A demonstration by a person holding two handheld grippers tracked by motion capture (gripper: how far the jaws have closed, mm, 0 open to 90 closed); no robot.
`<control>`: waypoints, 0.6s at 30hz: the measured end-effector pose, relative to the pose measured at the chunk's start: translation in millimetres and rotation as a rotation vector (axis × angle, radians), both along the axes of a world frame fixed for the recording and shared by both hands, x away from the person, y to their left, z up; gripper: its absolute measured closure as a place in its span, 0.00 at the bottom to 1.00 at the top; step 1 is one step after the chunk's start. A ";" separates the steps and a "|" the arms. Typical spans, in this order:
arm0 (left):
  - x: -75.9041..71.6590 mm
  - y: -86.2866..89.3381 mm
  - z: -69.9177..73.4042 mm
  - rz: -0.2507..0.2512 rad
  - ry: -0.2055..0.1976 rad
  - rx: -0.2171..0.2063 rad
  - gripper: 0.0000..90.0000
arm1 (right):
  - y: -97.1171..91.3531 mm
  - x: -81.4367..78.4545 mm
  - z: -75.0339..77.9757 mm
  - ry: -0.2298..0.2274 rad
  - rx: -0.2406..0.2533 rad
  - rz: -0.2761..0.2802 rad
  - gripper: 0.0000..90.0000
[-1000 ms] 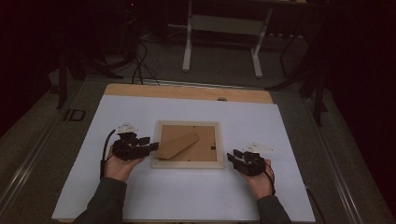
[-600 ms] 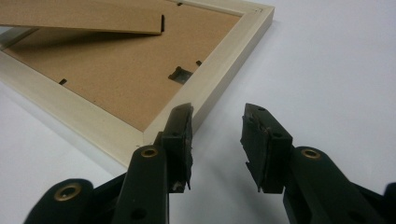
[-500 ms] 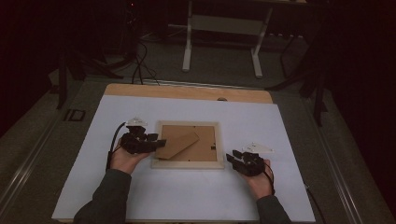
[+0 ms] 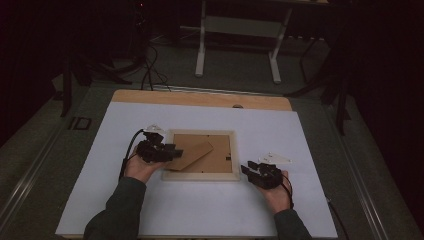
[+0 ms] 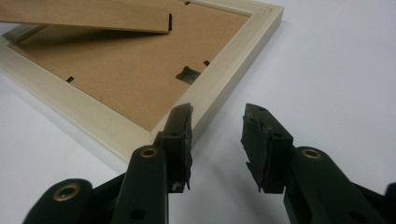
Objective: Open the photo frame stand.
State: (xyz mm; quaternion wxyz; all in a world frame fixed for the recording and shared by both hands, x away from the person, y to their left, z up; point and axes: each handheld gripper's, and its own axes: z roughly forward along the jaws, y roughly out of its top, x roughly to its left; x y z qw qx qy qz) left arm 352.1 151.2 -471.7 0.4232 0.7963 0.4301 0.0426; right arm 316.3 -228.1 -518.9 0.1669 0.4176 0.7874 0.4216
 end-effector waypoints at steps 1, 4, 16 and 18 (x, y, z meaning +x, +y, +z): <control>0.8 -0.7 -0.7 -0.002 0.003 0.002 0.61 | 0.0 0.1 -0.2 0.001 0.002 -0.001 0.69; 3.4 -2.8 -3.1 0.000 0.012 0.007 0.61 | -0.4 0.5 0.4 0.008 0.017 0.005 0.69; 15.0 -8.1 -10.9 -0.008 0.050 0.029 0.58 | -1.6 1.4 0.4 0.021 0.048 0.009 0.69; 16.3 -9.1 -12.1 -0.008 0.057 0.025 0.57 | -1.8 1.5 0.5 0.020 0.049 0.009 0.69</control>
